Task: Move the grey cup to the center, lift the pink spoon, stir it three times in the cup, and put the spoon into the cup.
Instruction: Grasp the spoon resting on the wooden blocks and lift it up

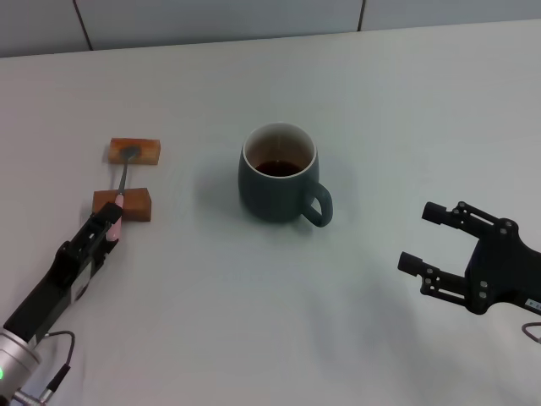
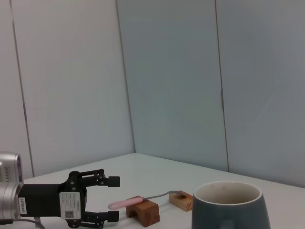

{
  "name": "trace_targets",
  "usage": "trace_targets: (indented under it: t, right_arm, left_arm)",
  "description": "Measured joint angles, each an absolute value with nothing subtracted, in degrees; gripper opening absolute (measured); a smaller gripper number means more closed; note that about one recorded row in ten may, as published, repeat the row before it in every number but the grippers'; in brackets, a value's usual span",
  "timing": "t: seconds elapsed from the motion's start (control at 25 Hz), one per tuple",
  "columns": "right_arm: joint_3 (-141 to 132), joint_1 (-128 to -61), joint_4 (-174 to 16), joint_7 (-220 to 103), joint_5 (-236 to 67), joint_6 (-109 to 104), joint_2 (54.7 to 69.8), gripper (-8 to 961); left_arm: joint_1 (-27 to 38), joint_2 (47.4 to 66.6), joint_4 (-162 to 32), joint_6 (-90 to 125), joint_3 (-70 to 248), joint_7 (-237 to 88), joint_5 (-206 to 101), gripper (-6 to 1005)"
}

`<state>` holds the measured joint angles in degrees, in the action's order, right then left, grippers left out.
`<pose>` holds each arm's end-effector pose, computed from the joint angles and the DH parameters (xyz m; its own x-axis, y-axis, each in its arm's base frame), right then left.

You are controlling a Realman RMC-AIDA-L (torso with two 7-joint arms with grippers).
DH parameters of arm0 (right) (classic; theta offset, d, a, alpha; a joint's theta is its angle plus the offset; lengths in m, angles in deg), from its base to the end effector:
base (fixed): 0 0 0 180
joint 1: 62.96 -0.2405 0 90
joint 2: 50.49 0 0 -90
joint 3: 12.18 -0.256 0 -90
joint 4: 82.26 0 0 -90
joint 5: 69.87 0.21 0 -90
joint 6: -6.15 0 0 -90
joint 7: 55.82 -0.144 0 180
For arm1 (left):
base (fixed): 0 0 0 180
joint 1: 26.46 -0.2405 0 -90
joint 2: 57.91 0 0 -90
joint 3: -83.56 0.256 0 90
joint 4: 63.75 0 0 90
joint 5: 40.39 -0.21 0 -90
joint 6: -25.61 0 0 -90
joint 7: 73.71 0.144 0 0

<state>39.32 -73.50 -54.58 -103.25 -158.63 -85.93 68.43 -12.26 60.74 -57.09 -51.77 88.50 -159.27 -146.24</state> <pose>0.3201 0.2286 -0.0155 0.7380 -0.1057 -0.6664 -0.4282 -0.8367 -0.3415 -0.3504 0.2217 -0.0631 -0.3711 0.4755 0.7976 0.8979 -0.0354 0.4389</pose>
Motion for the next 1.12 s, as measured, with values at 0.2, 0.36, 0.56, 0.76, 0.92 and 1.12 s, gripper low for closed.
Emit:
trace_targets:
  t: [0.2,0.36,0.56,0.76,0.92,1.12]
  right_arm:
    - [39.3,-73.5,-54.7,-103.2,-158.6,-85.9,68.42,785]
    - [39.3,-73.4,-54.7,-103.2,-158.5,-85.9,68.42,785]
    - [39.3,-73.4,-54.8,-103.2,-158.5,-85.8,68.42,786]
    - [39.3,-73.7,-54.8,-103.2,-158.5,-85.7,68.42,787]
    - [39.3,-73.8,-54.8,-103.2,-158.5,-85.6,68.42,786]
    - [39.3,-73.9,-54.9,-103.2,-158.5,-85.5,68.42,786]
  left_arm:
    - [-12.0,60.73,-56.5,-51.3,88.4,-160.1,-146.2,854]
    - [-12.0,60.79,-56.1,-50.9,88.0,-160.2,-146.2,853]
    - [-12.0,60.82,-55.6,-50.7,87.8,-160.8,-146.2,853]
    - [-11.5,60.83,-55.0,-50.3,87.8,-161.2,-146.4,853]
    - [-11.4,60.82,-54.9,-50.3,87.8,-161.4,-146.4,854]
    - [-11.3,60.83,-54.8,-50.2,87.3,-161.4,-146.4,851]
